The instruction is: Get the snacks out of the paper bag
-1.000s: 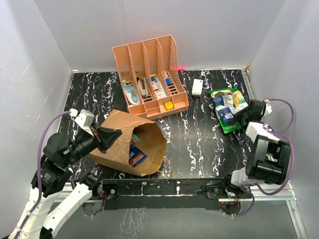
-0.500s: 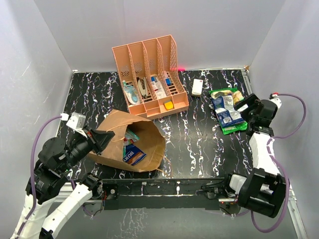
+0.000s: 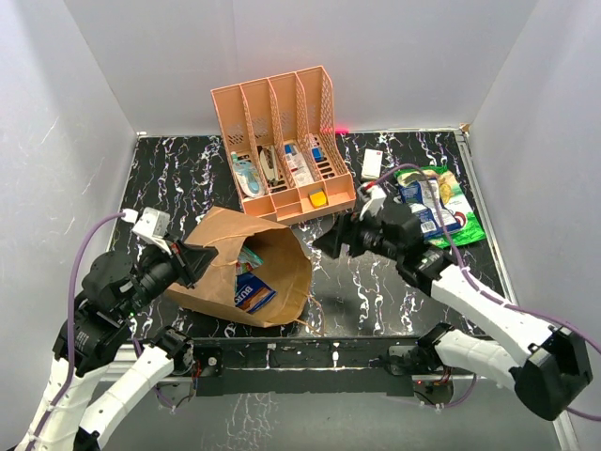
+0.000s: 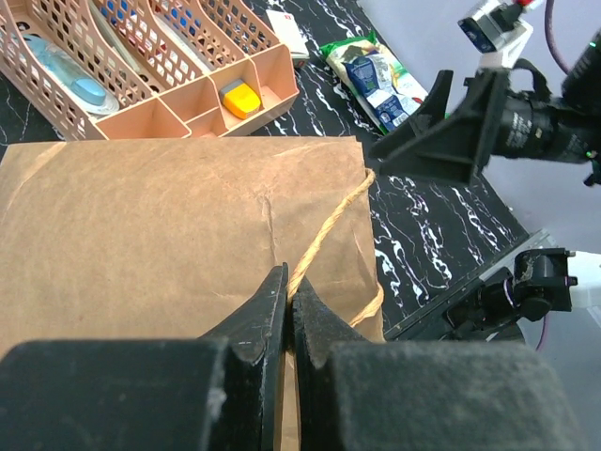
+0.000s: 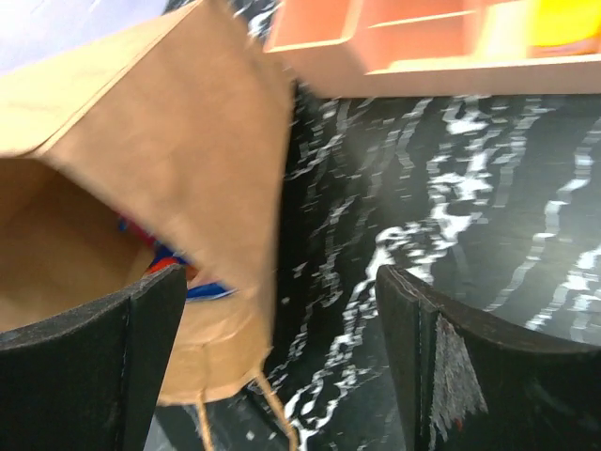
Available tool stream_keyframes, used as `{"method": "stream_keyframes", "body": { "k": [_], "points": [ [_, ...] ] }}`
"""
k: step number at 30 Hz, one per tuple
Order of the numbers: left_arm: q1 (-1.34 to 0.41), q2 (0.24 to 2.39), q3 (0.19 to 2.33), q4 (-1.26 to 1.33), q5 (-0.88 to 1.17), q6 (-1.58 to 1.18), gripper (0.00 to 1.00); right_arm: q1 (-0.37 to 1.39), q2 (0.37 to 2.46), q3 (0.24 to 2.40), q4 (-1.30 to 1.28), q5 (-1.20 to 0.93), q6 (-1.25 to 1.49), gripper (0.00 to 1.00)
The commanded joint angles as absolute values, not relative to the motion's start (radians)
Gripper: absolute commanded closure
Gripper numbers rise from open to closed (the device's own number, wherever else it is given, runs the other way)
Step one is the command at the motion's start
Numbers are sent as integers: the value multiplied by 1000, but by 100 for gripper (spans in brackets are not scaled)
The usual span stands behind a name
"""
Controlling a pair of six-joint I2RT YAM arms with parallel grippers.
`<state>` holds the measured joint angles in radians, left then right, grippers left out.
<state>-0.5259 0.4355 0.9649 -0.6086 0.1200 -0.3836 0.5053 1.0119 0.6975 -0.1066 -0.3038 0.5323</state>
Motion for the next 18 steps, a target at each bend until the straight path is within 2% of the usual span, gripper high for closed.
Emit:
{"method": "stream_keyframes", "body": {
  "k": [1, 9, 11, 14, 18],
  "points": [
    [-528, 440, 957, -656, 144, -379, 100, 719, 939, 689, 4, -209, 537, 17],
    [-528, 429, 947, -639, 134, -399, 100, 1016, 988, 640, 169, -64, 481, 27],
    [-528, 440, 957, -624, 130, -399, 100, 1080, 1060, 652, 186, 4, 471, 29],
    [-528, 455, 969, -607, 115, -391, 100, 1148, 1189, 685, 220, 82, 460, 39],
    [-529, 472, 1008, -605, 65, -370, 100, 1262, 1370, 800, 217, 185, 427, 39]
  ]
}}
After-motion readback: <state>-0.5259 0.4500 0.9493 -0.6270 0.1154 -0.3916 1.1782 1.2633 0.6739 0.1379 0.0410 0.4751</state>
